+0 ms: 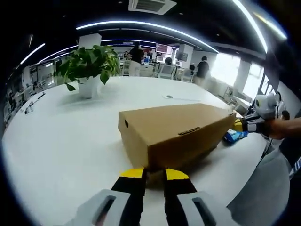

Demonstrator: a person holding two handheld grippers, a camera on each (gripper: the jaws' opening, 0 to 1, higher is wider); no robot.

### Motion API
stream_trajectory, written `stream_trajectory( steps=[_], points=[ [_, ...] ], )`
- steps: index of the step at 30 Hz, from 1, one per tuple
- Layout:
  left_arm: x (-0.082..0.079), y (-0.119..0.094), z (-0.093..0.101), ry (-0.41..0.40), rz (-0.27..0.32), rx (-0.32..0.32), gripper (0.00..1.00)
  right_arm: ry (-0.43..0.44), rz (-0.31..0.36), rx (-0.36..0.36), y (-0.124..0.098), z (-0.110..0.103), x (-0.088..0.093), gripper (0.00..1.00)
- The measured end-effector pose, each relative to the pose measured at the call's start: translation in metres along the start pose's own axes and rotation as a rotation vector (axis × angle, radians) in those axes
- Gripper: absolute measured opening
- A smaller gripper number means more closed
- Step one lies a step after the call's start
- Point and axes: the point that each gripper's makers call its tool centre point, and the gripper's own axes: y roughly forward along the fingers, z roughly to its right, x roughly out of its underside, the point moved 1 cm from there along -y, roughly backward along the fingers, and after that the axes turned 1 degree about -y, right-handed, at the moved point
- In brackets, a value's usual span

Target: Operate the shoe box by opening the lid, removing the specified soft item, and placing it in the target area until the item is outside and the box remains undamaged.

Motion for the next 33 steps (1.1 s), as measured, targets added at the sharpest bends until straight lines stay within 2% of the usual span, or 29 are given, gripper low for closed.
stream_trajectory(
  steps=[6, 21, 31, 33],
  points=[
    [0.007, -0.001, 0.002, -0.01, -0.009, 0.0, 0.14, 0.01, -0.007, -0.006, 0.002, -0.002, 0.005, 0.0],
    [0.013, 0.0, 0.003, -0.049, -0.015, 0.005, 0.14, 0.027, -0.023, -0.012, 0.007, -0.002, 0.013, 0.0],
    [0.014, -0.009, -0.003, -0.115, 0.002, 0.003, 0.14, 0.056, -0.029, 0.013, -0.012, 0.011, 0.021, 0.0],
    [0.008, -0.012, -0.005, -0.157, 0.028, 0.0, 0.15, 0.13, 0.016, 0.024, -0.019, 0.015, 0.012, 0.0]
  ],
)
